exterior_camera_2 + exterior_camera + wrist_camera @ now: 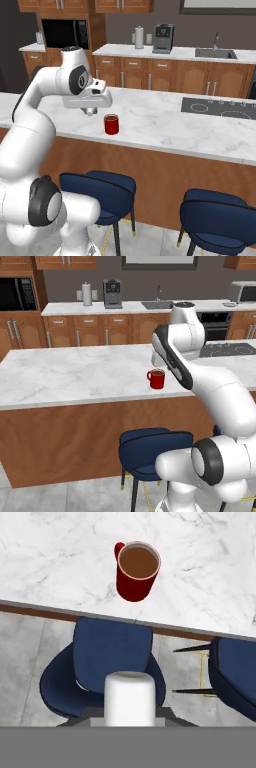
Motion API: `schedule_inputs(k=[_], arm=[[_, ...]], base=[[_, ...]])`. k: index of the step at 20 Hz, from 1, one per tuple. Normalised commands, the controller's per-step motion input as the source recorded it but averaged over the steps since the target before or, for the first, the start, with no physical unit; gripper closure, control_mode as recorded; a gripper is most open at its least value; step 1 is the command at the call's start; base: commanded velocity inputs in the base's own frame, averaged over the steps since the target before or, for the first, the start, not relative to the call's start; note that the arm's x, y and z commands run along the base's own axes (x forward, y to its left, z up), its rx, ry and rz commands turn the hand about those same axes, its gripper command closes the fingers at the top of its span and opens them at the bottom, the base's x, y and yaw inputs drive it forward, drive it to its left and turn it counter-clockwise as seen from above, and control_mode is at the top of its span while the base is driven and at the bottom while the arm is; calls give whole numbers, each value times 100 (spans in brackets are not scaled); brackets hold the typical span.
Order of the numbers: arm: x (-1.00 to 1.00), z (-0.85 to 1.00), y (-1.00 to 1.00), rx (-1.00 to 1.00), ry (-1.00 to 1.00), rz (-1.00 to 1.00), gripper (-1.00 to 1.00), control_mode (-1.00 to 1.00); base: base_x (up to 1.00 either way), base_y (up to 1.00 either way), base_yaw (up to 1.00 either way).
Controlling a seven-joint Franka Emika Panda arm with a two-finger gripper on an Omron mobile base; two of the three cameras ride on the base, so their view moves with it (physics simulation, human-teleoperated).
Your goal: Pick up the marshmallow and place it in the cup of hot chocolate on the dining counter.
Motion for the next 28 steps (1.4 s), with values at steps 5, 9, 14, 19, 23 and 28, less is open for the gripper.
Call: schedule_inputs(k=[5,9,14,19,23,28], arm=[[50,-27,0,4,1,-2,100,-100],[53,-18,0,4,2,-2,100,-100],[42,-10,0,1,5,0,100,-100],[52,-21,-5,0,6,-1,100,-100],[51,-19,-11,0,5,-1,100,-100],[41,-14,-5,0,4,0,100,-100]], base=[[0,0,0],[0,0,0],[0,0,0],[0,0,0],[0,0,0],[0,0,0]])
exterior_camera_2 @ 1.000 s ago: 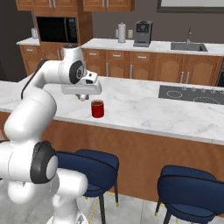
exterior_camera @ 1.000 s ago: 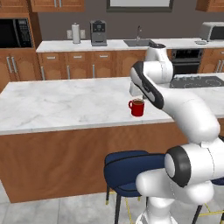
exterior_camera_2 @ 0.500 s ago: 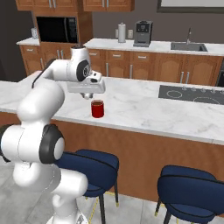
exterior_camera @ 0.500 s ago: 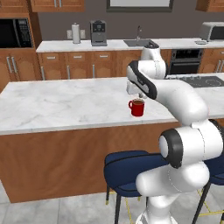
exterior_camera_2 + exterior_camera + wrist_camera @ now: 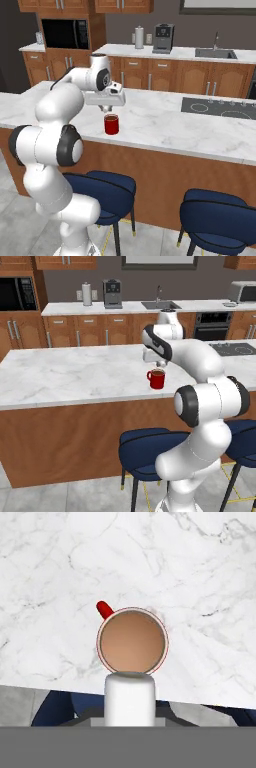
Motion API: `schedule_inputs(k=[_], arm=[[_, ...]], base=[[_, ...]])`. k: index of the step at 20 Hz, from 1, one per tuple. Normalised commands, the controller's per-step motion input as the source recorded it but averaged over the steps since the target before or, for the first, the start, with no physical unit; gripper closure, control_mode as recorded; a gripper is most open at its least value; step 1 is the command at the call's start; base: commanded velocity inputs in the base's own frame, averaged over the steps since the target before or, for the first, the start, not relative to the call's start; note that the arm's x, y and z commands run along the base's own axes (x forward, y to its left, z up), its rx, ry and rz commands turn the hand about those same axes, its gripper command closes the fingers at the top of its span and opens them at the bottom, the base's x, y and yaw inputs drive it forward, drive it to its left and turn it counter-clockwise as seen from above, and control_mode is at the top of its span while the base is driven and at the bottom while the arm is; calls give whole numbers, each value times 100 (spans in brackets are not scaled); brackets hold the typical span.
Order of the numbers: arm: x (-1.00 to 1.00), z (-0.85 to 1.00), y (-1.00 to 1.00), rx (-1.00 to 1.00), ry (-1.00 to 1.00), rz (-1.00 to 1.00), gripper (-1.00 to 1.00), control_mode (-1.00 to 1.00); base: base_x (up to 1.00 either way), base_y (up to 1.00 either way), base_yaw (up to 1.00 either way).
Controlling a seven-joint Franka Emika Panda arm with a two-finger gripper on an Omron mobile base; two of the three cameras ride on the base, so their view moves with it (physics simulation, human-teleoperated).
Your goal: Pick up the marshmallow and place it in the cup of hot chocolate on the dining counter.
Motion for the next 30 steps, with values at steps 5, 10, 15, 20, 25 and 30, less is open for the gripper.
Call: schedule_inputs(k=[5,10,15,20,25,30], arm=[[31,-15,0,0,5,0,100,-100],[28,-13,0,0,6,0,100,-100],[8,-16,0,0,1,0,100,-100],[0,-29,0,0,0,0,100,-100],[0,-23,0,0,0,0,100,-100],[0,-15,0,0,0,0,100,-100]], base=[[0,0,0],[0,0,0],[0,0,0],[0,0,0],[0,0,0],[0,0,0]])
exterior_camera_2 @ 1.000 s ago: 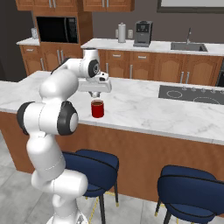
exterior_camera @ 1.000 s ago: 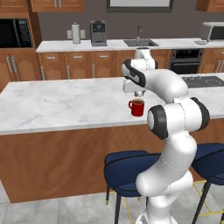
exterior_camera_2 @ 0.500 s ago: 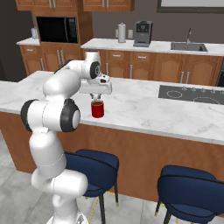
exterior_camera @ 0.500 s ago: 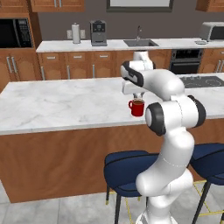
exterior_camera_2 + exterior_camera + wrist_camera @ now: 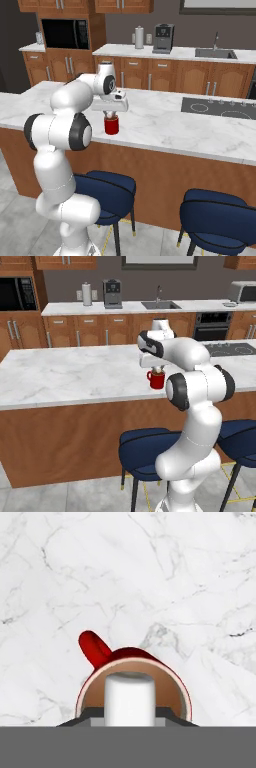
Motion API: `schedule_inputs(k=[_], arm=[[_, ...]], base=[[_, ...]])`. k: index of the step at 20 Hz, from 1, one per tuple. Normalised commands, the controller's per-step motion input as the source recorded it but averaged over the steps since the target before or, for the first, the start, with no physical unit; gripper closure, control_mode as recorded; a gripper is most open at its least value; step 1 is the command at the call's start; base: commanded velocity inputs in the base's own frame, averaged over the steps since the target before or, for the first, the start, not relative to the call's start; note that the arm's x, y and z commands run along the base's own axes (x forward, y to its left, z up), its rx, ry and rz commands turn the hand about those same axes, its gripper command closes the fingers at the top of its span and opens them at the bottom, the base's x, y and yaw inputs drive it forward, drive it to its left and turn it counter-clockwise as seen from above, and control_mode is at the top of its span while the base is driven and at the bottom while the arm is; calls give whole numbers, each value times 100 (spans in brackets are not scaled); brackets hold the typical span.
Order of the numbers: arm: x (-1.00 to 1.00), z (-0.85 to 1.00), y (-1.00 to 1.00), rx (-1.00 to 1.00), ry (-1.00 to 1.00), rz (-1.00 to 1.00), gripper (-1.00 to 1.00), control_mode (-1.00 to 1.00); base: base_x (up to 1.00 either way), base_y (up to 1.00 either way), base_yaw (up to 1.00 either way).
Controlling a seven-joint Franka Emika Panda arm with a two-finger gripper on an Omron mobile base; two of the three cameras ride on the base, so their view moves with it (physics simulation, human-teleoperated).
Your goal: Pick up the marshmallow and place it in the cup of hot chocolate on the dining counter.
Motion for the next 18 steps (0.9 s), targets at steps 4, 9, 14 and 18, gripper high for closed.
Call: schedule_inputs(k=[4,9,14,18], arm=[[0,-3,0,0,0,0,-100,-100],[4,1,-2,2,0,0,-100,-100],[10,24,-1,3,-2,0,-100,-100],[0,62,-9,3,-5,0,-100,-100]], base=[[0,0,0],[0,0,0],[0,0,0],[0,0,0]])
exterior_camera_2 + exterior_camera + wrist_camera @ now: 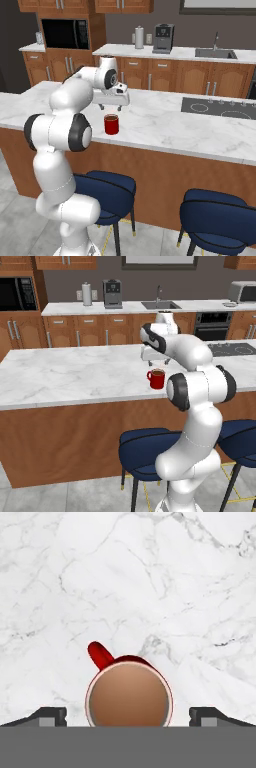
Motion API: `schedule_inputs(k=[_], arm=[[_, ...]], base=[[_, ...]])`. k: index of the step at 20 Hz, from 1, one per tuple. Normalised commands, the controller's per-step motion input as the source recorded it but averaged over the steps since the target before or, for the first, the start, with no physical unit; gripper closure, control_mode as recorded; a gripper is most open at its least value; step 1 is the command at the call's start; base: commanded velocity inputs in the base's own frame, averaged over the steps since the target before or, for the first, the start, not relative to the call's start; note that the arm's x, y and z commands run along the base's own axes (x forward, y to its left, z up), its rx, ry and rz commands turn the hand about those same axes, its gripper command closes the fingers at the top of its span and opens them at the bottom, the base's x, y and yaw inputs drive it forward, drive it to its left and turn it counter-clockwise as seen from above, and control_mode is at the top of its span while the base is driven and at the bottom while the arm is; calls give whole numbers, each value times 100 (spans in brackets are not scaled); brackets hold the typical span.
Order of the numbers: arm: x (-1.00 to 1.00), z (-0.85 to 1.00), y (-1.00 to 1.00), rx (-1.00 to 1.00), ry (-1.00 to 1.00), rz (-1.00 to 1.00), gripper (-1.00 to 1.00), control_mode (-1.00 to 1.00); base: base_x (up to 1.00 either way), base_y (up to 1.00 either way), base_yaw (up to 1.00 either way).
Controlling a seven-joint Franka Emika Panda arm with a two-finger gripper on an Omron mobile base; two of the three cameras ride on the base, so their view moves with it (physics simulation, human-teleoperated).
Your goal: Pick up the marshmallow and place it in the cup of hot chocolate on the dining counter.
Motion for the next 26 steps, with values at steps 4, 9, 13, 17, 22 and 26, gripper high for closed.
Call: schedule_inputs(k=[4,9,13,17,22,26], arm=[[0,80,-20,0,-5,-1,-100,-100],[-50,62,-5,0,-28,-5,-100,-100],[-80,38,0,1,-45,-8,-100,-100],[-59,59,-4,3,-30,-6,-100,-100],[-66,30,-3,0,-19,-1,-100,-100],[-78,0,-1,0,-13,0,-100,-100]], base=[[0,0,0],[0,0,0],[0,0,0],[0,0,0],[0,0,0],[0,0,0]])
